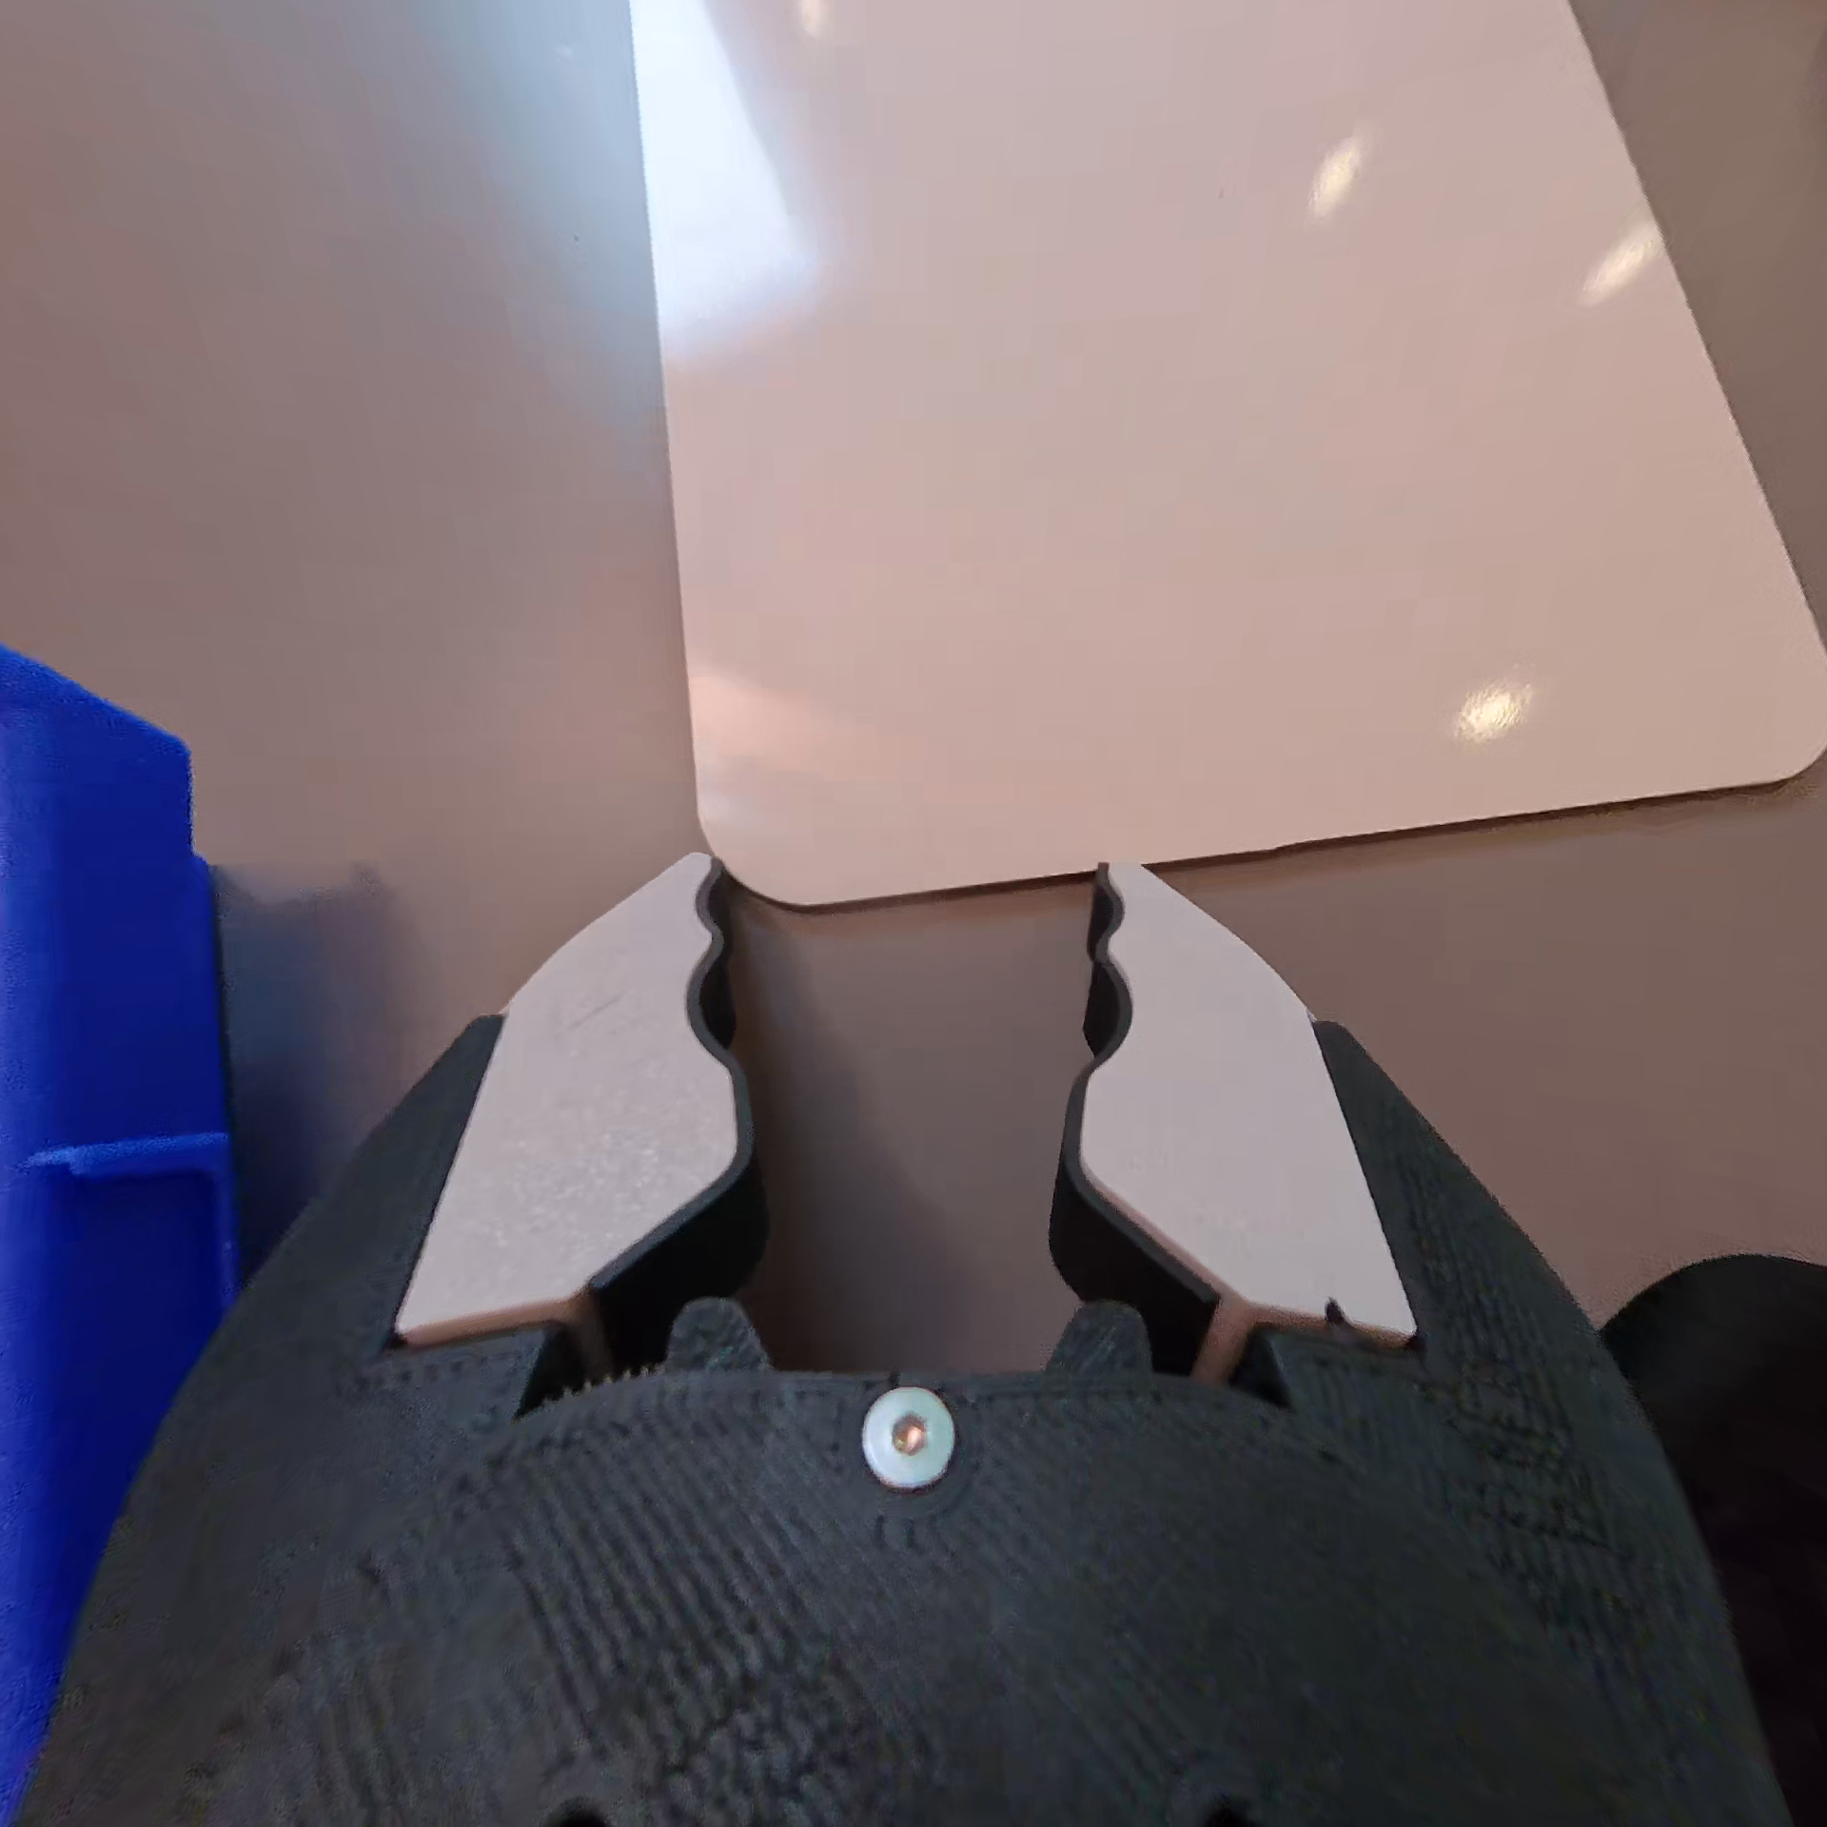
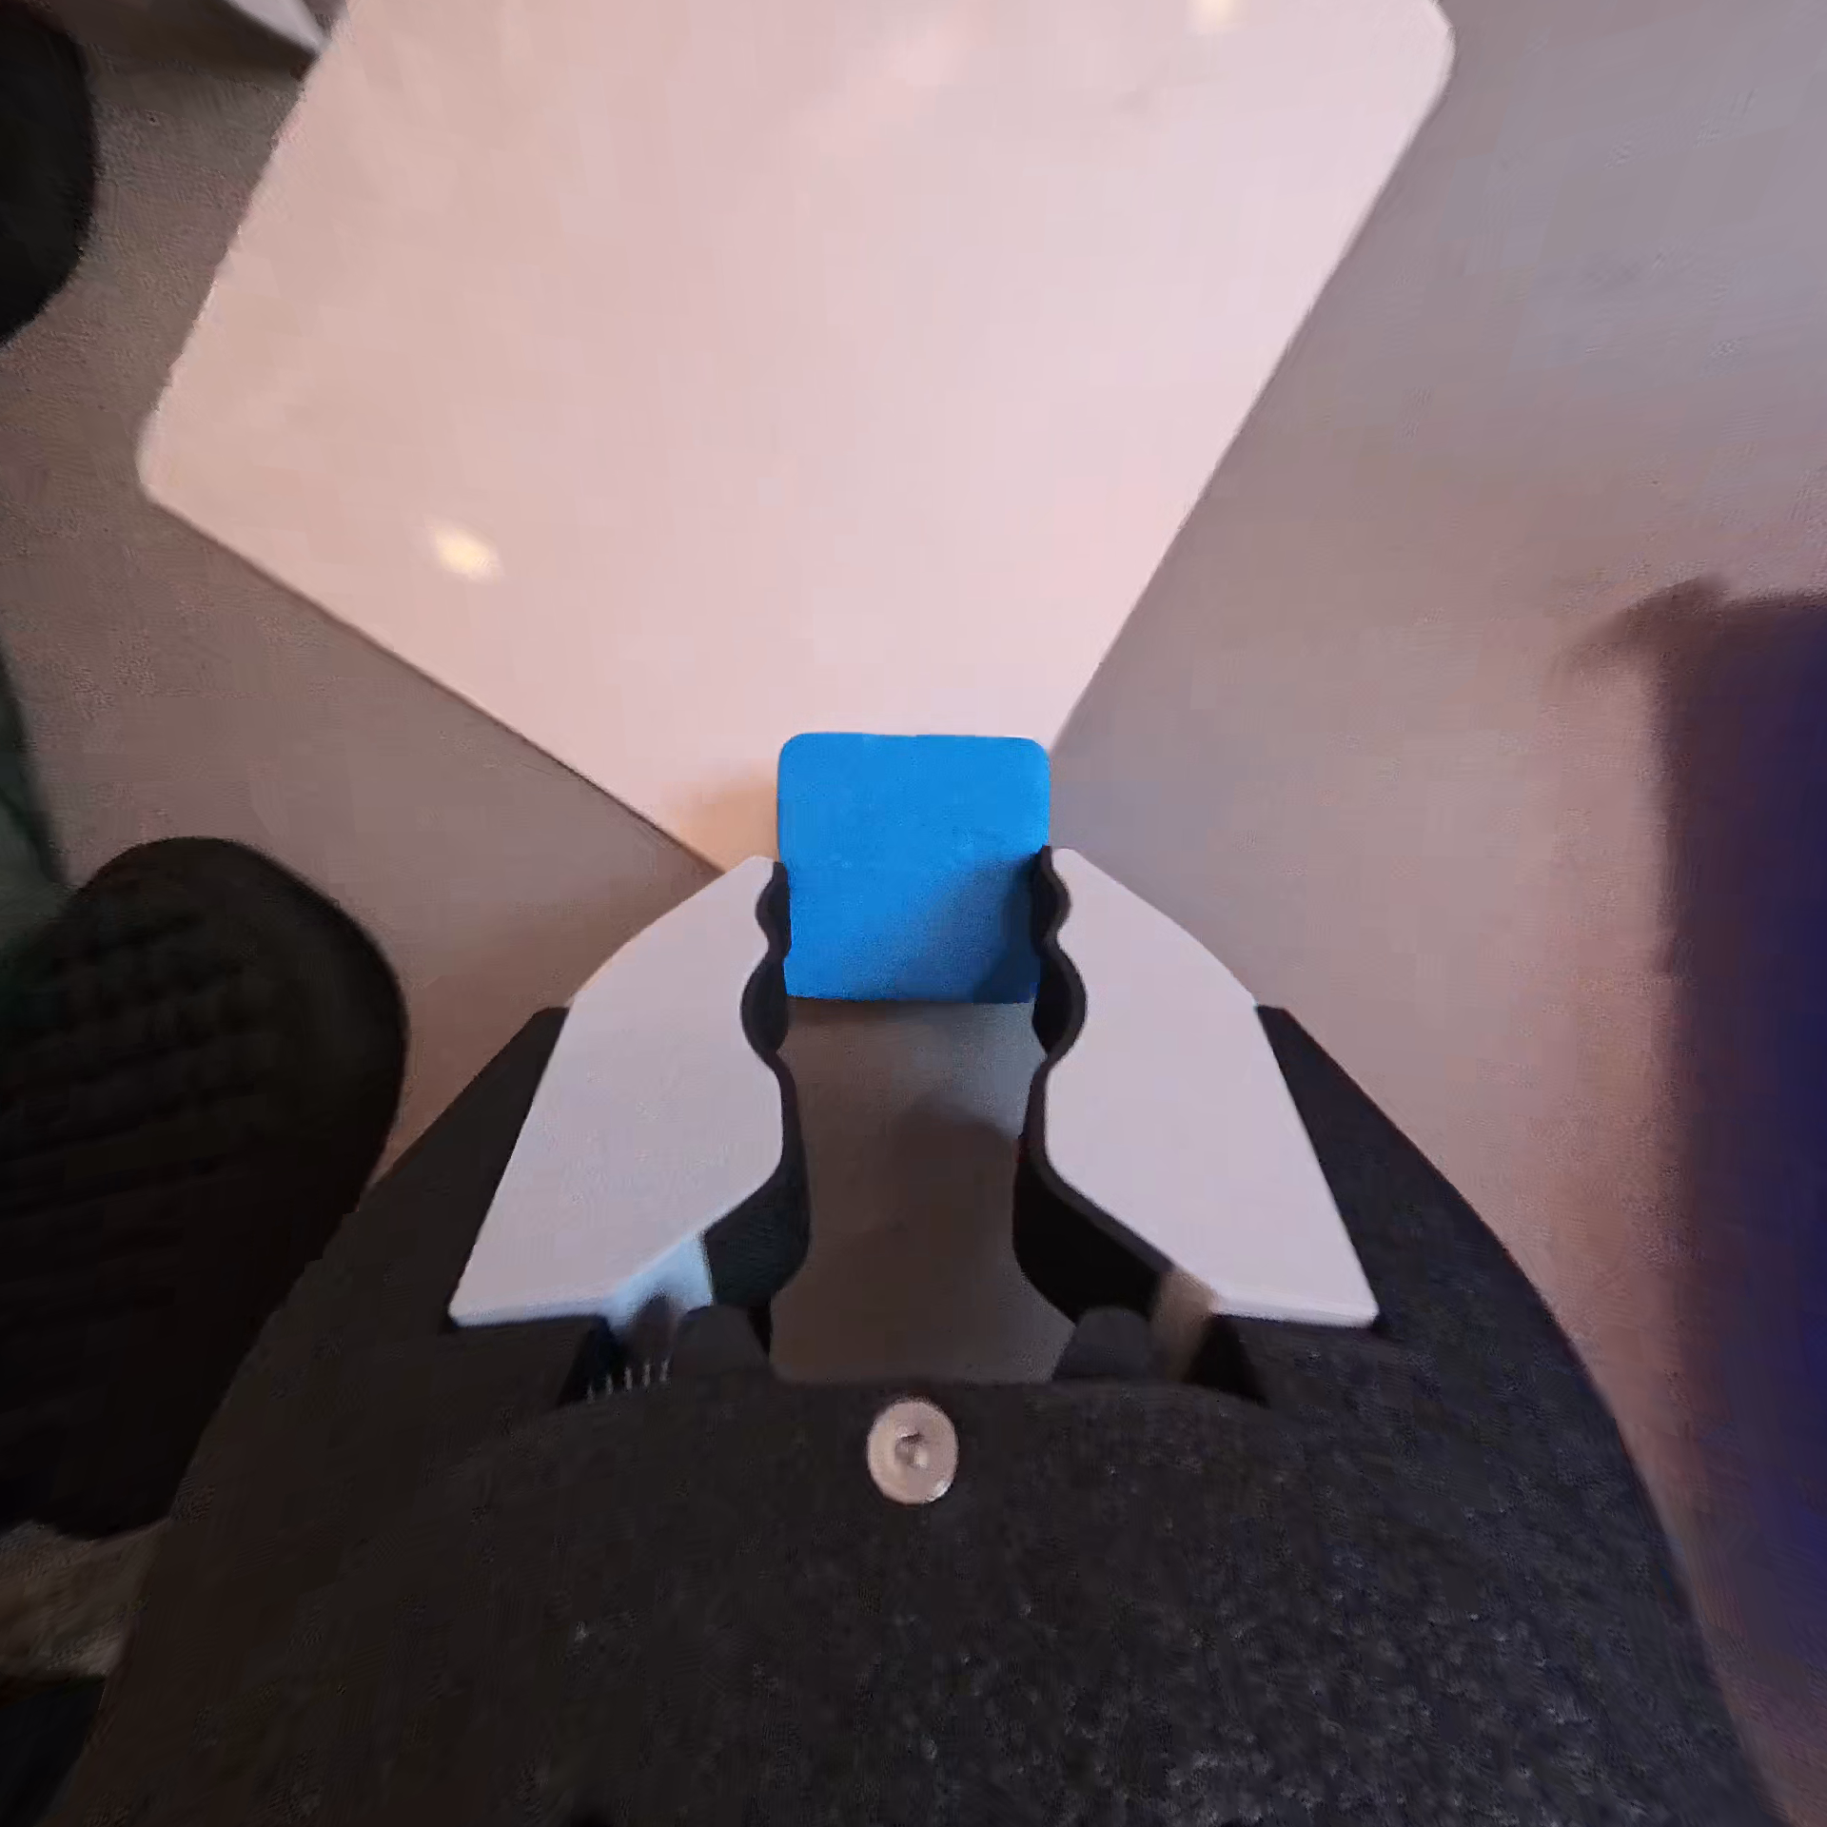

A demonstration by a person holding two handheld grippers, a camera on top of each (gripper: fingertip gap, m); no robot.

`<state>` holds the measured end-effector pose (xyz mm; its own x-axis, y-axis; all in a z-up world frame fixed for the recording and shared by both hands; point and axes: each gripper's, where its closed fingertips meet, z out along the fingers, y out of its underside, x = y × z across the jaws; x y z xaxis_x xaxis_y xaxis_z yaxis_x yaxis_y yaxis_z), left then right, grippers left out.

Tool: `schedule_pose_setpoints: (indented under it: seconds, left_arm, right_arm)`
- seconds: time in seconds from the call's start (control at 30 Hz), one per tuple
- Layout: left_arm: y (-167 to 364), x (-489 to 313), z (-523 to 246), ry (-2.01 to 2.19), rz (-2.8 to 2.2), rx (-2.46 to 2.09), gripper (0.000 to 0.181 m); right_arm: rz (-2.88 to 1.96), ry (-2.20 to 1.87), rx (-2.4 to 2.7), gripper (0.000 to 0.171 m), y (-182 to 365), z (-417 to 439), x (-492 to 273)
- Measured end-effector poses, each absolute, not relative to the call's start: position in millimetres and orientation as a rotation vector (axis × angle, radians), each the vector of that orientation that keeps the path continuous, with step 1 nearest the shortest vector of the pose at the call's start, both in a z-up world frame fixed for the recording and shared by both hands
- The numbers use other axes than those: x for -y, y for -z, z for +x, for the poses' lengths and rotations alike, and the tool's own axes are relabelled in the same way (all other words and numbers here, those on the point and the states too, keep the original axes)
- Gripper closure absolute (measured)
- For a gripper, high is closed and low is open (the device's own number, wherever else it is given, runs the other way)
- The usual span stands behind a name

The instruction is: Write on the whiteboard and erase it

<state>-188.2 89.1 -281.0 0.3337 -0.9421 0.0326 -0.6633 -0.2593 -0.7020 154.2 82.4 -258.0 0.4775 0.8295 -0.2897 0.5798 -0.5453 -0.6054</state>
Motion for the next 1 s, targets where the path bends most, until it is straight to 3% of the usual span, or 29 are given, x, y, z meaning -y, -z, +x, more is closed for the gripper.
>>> schedule_pose_setpoints:
  seconds: [0.1, 0.27, 0.4, 0.53, 0.7, 0.97, 1.0]
  left_arm:
    - [277.4, -88.7, -188.1, 0.685, -2.001, -1.396, 0.111]
    - [264.1, -100.5, -185.4, 0.668, -1.985, -1.399, 0.114]
    - [239.7, -108.8, -159.0, 0.671, -1.846, -1.366, 0.130]
    - [228.6, -107.1, -129.0, 0.768, -1.705, -1.260, 0.151]
    - [235.0, -107.4, -129.4, 0.749, -1.661, -1.186, 0.156]
    - [227.7, -105.9, -142.8, 0.694, -1.622, -1.193, 0.139]
    - [225.8, -107.0, -143.9, 0.691, -1.612, -1.185, 0.137]
  right_arm:
    - [-2.255, -0.847, 1.229, 0.123, 249.7, 150.8, -67.0]
    - [-1.983, -0.718, 0.973, 0.123, 194.4, 147.9, -129.2]
    - [-1.860, -0.540, 0.894, 0.123, 173.3, 137.2, -178.6]
    - [-1.964, -0.382, 0.943, 0.123, 191.0, 110.4, -215.5]
    - [-2.128, -0.282, 0.803, 0.123, 218.7, 86.3, -269.7]
    - [-2.231, -0.280, 0.750, 0.121, 262.0, 82.5, -298.5]
    - [-2.214, -0.295, 0.765, 0.114, 259.0, 81.2, -293.2]
